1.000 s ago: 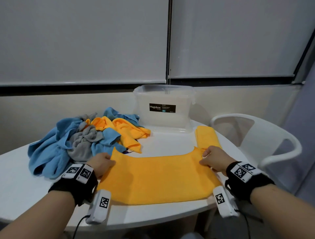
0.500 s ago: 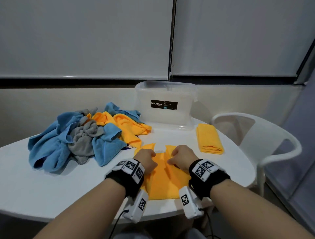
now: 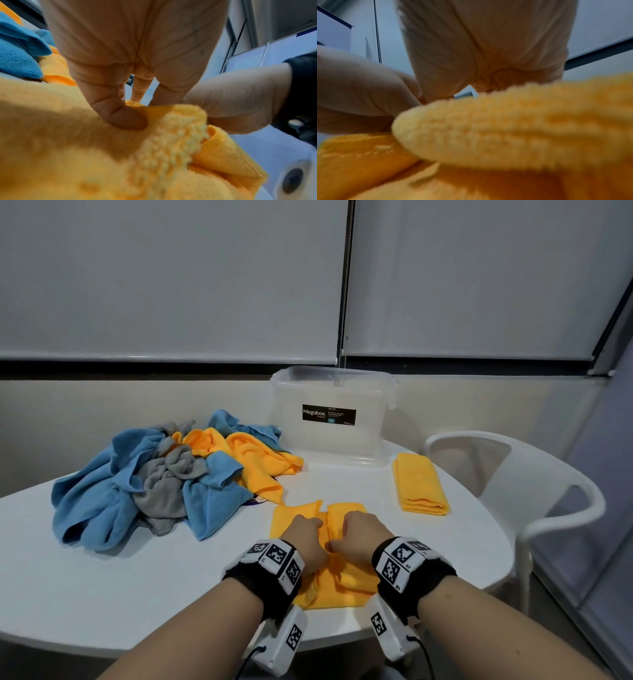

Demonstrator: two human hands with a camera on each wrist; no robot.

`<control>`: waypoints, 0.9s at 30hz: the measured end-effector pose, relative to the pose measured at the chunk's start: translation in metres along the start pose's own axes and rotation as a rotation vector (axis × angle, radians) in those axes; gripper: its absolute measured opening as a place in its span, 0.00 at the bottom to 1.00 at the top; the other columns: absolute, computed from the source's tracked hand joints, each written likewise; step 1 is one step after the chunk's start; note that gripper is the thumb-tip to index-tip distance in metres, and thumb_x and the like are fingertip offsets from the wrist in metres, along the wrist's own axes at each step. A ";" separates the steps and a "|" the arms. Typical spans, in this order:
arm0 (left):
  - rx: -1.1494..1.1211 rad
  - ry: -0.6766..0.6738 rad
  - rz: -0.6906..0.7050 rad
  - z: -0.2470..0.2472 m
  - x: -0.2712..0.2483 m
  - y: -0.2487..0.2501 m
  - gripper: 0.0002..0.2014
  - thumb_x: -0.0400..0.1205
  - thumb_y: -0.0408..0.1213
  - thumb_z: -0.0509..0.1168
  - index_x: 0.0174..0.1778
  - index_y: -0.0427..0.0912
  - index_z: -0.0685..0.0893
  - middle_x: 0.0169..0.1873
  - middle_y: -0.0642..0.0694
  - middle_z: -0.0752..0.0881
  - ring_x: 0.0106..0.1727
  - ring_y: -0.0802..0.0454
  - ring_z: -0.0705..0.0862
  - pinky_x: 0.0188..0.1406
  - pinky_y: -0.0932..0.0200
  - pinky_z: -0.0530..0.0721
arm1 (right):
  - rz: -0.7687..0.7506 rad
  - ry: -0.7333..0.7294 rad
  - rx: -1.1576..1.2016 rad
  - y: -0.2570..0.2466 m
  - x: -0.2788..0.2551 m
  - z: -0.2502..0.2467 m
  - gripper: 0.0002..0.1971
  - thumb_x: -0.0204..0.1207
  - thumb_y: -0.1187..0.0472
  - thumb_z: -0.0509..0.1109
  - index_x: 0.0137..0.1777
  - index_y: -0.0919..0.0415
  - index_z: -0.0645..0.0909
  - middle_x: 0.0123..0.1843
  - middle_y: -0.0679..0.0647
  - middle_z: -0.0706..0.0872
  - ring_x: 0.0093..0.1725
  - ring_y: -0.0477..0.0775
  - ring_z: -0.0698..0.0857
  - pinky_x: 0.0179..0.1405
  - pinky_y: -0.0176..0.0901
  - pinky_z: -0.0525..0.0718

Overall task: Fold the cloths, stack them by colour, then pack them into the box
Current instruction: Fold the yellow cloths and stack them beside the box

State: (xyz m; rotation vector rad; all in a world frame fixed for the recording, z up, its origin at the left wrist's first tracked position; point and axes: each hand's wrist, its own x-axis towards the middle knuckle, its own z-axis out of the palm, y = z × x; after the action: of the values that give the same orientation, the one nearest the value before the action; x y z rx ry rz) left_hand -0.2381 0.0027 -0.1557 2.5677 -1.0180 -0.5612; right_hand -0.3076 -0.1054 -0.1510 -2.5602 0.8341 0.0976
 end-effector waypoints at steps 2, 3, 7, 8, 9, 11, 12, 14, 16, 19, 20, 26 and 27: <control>0.032 -0.016 -0.008 0.001 -0.001 0.003 0.33 0.83 0.43 0.64 0.82 0.45 0.59 0.78 0.40 0.62 0.74 0.41 0.72 0.68 0.54 0.75 | -0.006 -0.059 -0.054 0.001 -0.004 0.003 0.16 0.72 0.46 0.71 0.39 0.54 0.68 0.39 0.51 0.74 0.43 0.55 0.78 0.31 0.41 0.72; 0.050 -0.033 -0.014 0.002 -0.001 0.004 0.32 0.83 0.43 0.64 0.82 0.44 0.59 0.78 0.40 0.62 0.75 0.41 0.71 0.68 0.54 0.75 | -0.011 -0.071 -0.081 0.002 -0.005 0.006 0.17 0.72 0.46 0.70 0.40 0.54 0.67 0.39 0.50 0.73 0.44 0.56 0.77 0.30 0.41 0.71; 0.023 -0.083 -0.034 0.002 -0.003 0.001 0.36 0.80 0.36 0.66 0.83 0.44 0.57 0.78 0.40 0.62 0.75 0.41 0.71 0.68 0.54 0.77 | -0.018 -0.039 -0.176 0.000 -0.008 0.009 0.15 0.73 0.52 0.71 0.43 0.56 0.67 0.42 0.52 0.72 0.45 0.57 0.76 0.29 0.41 0.70; -0.001 -0.096 -0.034 0.001 -0.003 0.001 0.38 0.79 0.35 0.67 0.84 0.45 0.56 0.79 0.41 0.62 0.76 0.42 0.71 0.68 0.54 0.77 | -0.004 -0.038 -0.185 -0.001 -0.008 0.007 0.14 0.74 0.56 0.71 0.39 0.56 0.66 0.39 0.52 0.70 0.44 0.57 0.76 0.27 0.39 0.69; -0.017 -0.108 -0.031 0.000 -0.003 -0.001 0.40 0.78 0.35 0.68 0.84 0.45 0.54 0.80 0.42 0.62 0.77 0.42 0.70 0.68 0.54 0.76 | 0.002 -0.039 -0.176 -0.002 -0.008 0.006 0.13 0.74 0.59 0.70 0.38 0.56 0.66 0.38 0.51 0.70 0.44 0.57 0.76 0.26 0.38 0.68; -0.033 -0.121 -0.025 -0.002 -0.003 -0.004 0.43 0.78 0.39 0.71 0.85 0.45 0.52 0.81 0.45 0.61 0.79 0.44 0.67 0.71 0.55 0.72 | 0.003 -0.030 -0.119 -0.002 -0.007 0.000 0.07 0.73 0.61 0.70 0.44 0.60 0.74 0.40 0.52 0.74 0.44 0.57 0.78 0.30 0.38 0.75; -0.046 -0.120 -0.025 -0.003 -0.004 -0.005 0.44 0.77 0.40 0.71 0.85 0.46 0.52 0.82 0.45 0.61 0.79 0.45 0.66 0.72 0.55 0.71 | 0.008 -0.017 -0.066 -0.002 -0.008 -0.002 0.09 0.73 0.61 0.71 0.50 0.62 0.78 0.42 0.54 0.77 0.44 0.56 0.79 0.36 0.41 0.79; -0.092 -0.116 -0.034 -0.005 -0.005 -0.007 0.43 0.77 0.39 0.71 0.85 0.45 0.53 0.81 0.45 0.62 0.79 0.46 0.67 0.72 0.56 0.70 | 0.005 0.028 0.033 -0.003 -0.009 -0.006 0.13 0.71 0.61 0.71 0.55 0.65 0.81 0.45 0.55 0.79 0.44 0.56 0.81 0.43 0.44 0.82; -0.139 -0.121 -0.048 -0.006 -0.006 -0.007 0.42 0.77 0.38 0.71 0.84 0.44 0.55 0.79 0.44 0.67 0.76 0.46 0.70 0.69 0.58 0.72 | -0.013 0.044 0.086 -0.008 -0.013 -0.007 0.12 0.71 0.62 0.71 0.53 0.65 0.81 0.45 0.56 0.80 0.44 0.56 0.81 0.44 0.45 0.83; -0.186 -0.132 -0.047 -0.007 -0.007 -0.006 0.37 0.75 0.36 0.71 0.80 0.43 0.63 0.68 0.42 0.79 0.66 0.45 0.79 0.66 0.53 0.79 | -0.015 -0.067 0.081 -0.014 -0.016 -0.003 0.05 0.74 0.64 0.68 0.48 0.64 0.79 0.43 0.59 0.83 0.38 0.59 0.84 0.38 0.46 0.84; -0.196 -0.132 -0.044 -0.007 -0.007 -0.006 0.36 0.75 0.36 0.71 0.79 0.43 0.65 0.66 0.42 0.80 0.65 0.45 0.80 0.65 0.52 0.80 | -0.001 -0.115 0.091 -0.014 -0.017 -0.001 0.04 0.76 0.65 0.66 0.48 0.65 0.79 0.42 0.61 0.85 0.36 0.60 0.84 0.38 0.47 0.86; -0.297 -0.098 -0.125 -0.003 -0.008 -0.004 0.39 0.74 0.38 0.71 0.80 0.44 0.60 0.66 0.42 0.77 0.62 0.43 0.81 0.58 0.49 0.85 | 0.052 -0.144 0.175 -0.008 -0.012 0.002 0.10 0.78 0.69 0.62 0.54 0.69 0.82 0.48 0.65 0.89 0.40 0.63 0.89 0.46 0.52 0.91; -0.270 -0.068 -0.141 -0.002 -0.008 -0.002 0.34 0.75 0.40 0.70 0.76 0.41 0.65 0.61 0.43 0.78 0.59 0.44 0.82 0.55 0.51 0.86 | 0.024 -0.128 0.199 -0.006 -0.010 0.000 0.10 0.77 0.71 0.63 0.55 0.66 0.82 0.49 0.63 0.88 0.42 0.61 0.89 0.45 0.50 0.91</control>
State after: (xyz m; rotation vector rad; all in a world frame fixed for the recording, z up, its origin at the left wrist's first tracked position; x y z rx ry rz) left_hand -0.2414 0.0104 -0.1531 2.4049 -0.7285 -0.7713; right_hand -0.3122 -0.0959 -0.1470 -2.3322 0.7850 0.1750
